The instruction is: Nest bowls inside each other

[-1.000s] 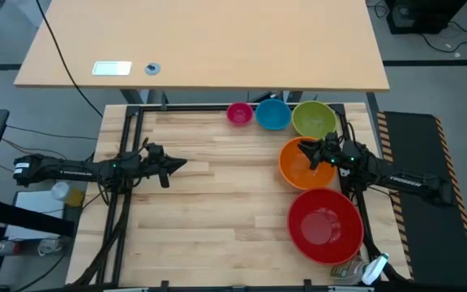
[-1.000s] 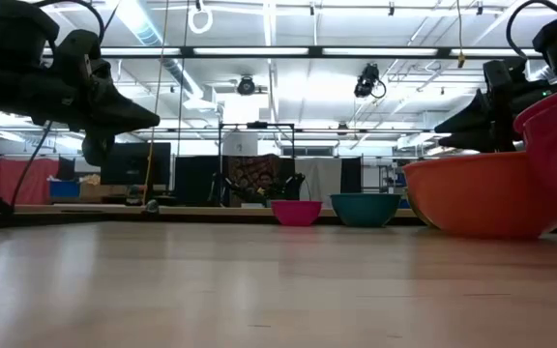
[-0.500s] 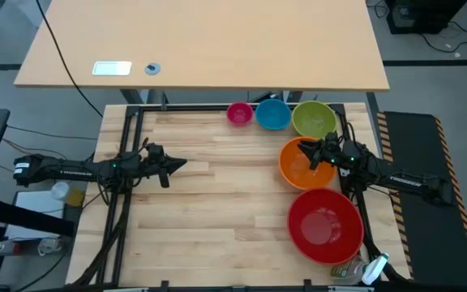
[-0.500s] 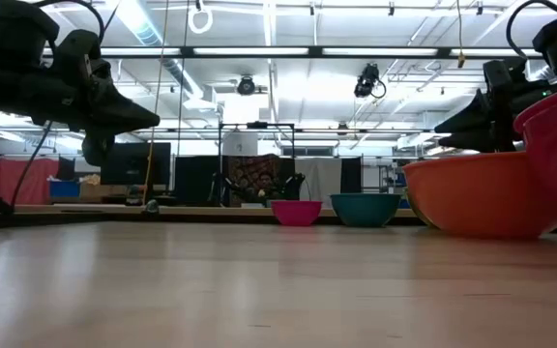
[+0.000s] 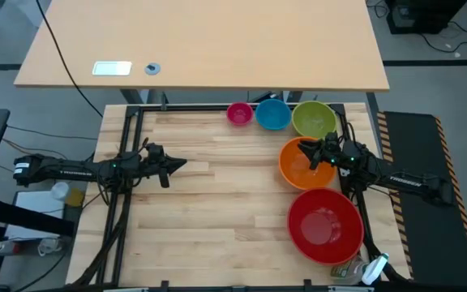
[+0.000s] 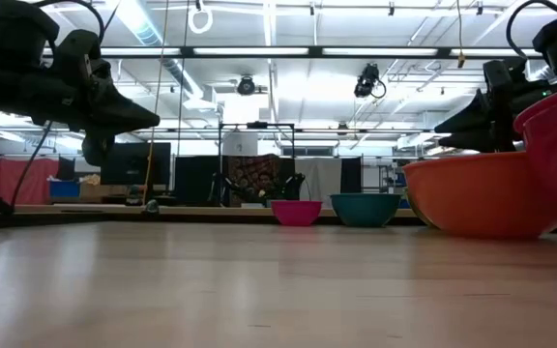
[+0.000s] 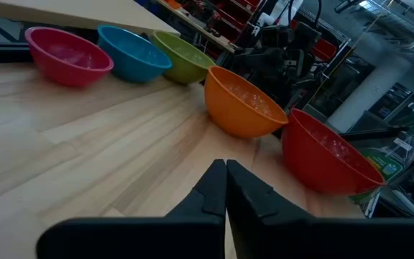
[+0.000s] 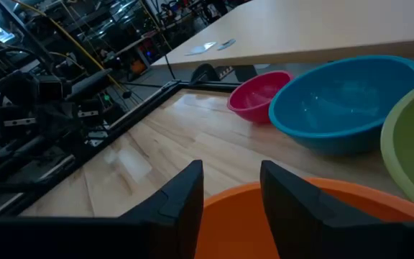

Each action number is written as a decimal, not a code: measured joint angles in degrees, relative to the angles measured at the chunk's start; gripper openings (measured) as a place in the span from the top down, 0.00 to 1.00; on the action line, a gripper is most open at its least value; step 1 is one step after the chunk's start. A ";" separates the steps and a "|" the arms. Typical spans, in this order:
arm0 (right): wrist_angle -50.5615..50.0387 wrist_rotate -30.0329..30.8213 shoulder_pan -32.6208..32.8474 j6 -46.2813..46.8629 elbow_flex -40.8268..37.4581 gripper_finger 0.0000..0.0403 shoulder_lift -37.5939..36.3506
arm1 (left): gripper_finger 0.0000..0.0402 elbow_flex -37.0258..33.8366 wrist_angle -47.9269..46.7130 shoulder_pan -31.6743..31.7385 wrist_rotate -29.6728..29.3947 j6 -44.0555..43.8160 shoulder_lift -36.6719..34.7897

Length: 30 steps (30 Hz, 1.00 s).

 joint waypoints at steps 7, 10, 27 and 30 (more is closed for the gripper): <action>0.01 0.00 0.00 -0.01 0.00 0.64 -0.02 | 0.98 0.02 0.02 0.01 0.02 0.00 0.01; 0.01 0.00 0.00 0.00 0.00 0.64 -0.01 | 0.98 0.00 0.06 0.00 0.00 -0.21 -0.01; 0.01 0.00 0.00 -0.01 0.00 0.64 -0.02 | 0.98 0.01 14.47 0.10 -10.26 1.96 -0.01; 0.01 0.02 0.00 -0.09 0.00 0.64 -0.02 | 0.98 0.02 17.46 0.11 -10.26 -4.51 -0.03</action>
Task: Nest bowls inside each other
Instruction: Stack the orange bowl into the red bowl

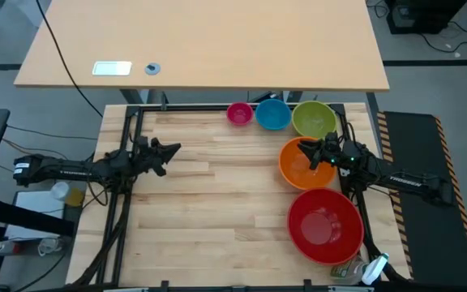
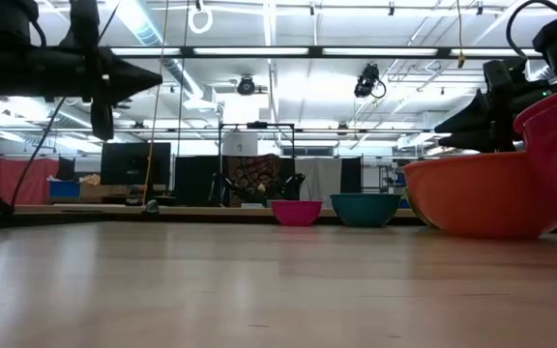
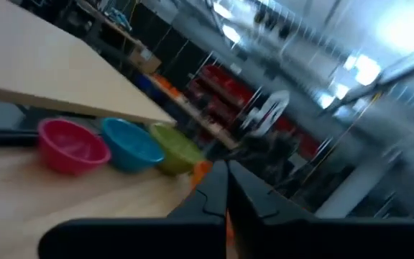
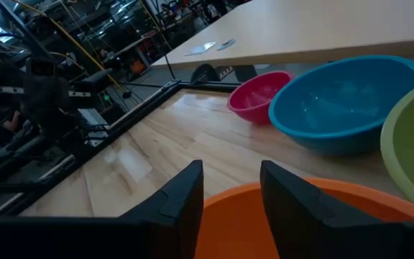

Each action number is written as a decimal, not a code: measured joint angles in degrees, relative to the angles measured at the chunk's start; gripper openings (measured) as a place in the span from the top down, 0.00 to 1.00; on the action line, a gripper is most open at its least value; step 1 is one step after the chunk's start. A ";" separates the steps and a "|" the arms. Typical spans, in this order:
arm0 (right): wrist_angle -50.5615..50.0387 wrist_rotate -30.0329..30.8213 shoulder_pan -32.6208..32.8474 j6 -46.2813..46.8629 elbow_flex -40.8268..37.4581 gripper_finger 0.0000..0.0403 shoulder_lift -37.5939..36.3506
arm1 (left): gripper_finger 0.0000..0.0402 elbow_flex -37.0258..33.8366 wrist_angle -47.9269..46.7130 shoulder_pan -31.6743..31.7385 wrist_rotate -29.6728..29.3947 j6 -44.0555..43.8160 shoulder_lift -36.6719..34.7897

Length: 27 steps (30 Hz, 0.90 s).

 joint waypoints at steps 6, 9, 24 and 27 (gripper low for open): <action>3.94 2.22 0.00 2.20 0.00 0.64 0.02 | 0.98 0.01 6.60 -0.01 -0.10 -14.77 0.01; 16.32 5.48 0.00 10.54 -0.01 0.64 0.02 | 0.98 0.00 10.46 0.00 -2.82 -15.89 0.07; -40.54 -9.57 -0.85 -6.12 44.37 0.64 21.85 | 0.98 24.17 -21.12 1.35 -6.36 -11.76 8.26; -48.30 -6.97 -0.85 -8.20 51.04 0.64 28.12 | 0.98 27.71 -26.98 3.11 -6.15 -11.92 10.87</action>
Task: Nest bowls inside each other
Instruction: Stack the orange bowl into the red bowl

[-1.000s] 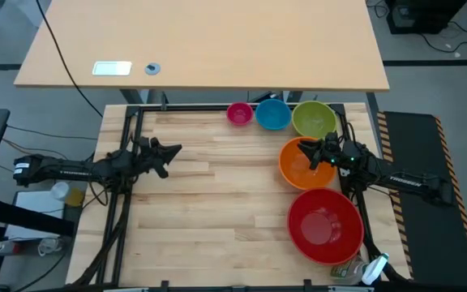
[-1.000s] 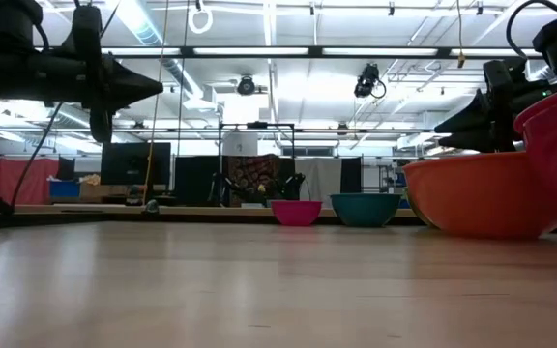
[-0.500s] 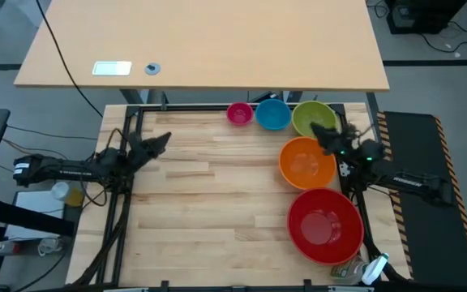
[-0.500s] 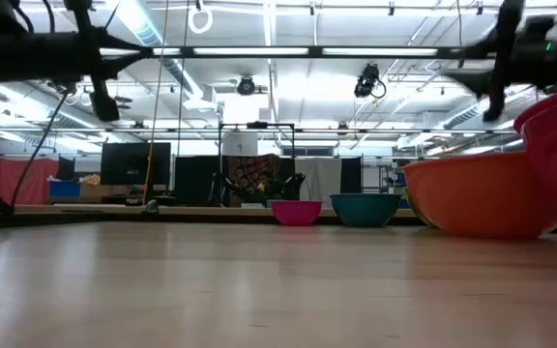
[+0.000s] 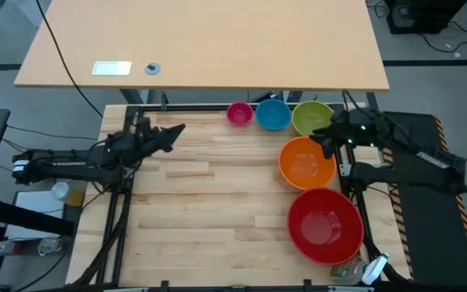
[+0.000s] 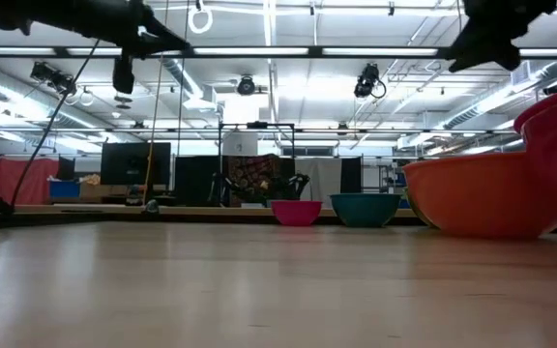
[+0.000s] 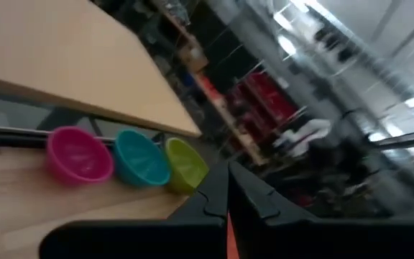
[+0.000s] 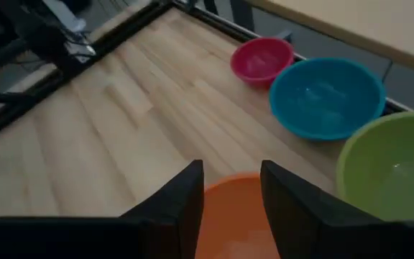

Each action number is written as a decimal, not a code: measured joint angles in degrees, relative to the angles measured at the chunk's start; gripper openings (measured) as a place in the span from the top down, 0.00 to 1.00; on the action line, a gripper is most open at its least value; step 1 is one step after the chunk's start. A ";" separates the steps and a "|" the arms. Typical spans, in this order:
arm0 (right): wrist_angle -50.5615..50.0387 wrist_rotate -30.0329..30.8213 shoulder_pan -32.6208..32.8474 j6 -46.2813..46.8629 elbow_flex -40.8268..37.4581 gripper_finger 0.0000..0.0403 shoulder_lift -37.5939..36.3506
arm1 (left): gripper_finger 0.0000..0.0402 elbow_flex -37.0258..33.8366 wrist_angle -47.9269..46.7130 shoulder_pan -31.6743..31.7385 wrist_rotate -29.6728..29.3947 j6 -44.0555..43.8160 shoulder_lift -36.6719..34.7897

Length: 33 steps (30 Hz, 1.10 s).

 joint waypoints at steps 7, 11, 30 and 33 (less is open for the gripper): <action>4.37 -11.42 0.13 0.51 4.95 0.64 8.74 | 0.98 2.62 0.05 1.93 1.78 1.89 4.29; 11.61 -21.59 0.17 2.27 4.96 0.64 11.49 | 0.98 2.61 0.32 2.14 1.79 1.85 4.62; -28.38 8.42 -6.73 8.79 4.93 0.61 23.84 | 0.57 2.61 -1.65 2.10 4.31 3.42 4.63; -29.34 8.40 -8.84 7.10 4.93 0.57 24.97 | 0.56 2.61 -1.67 2.10 4.31 4.96 4.63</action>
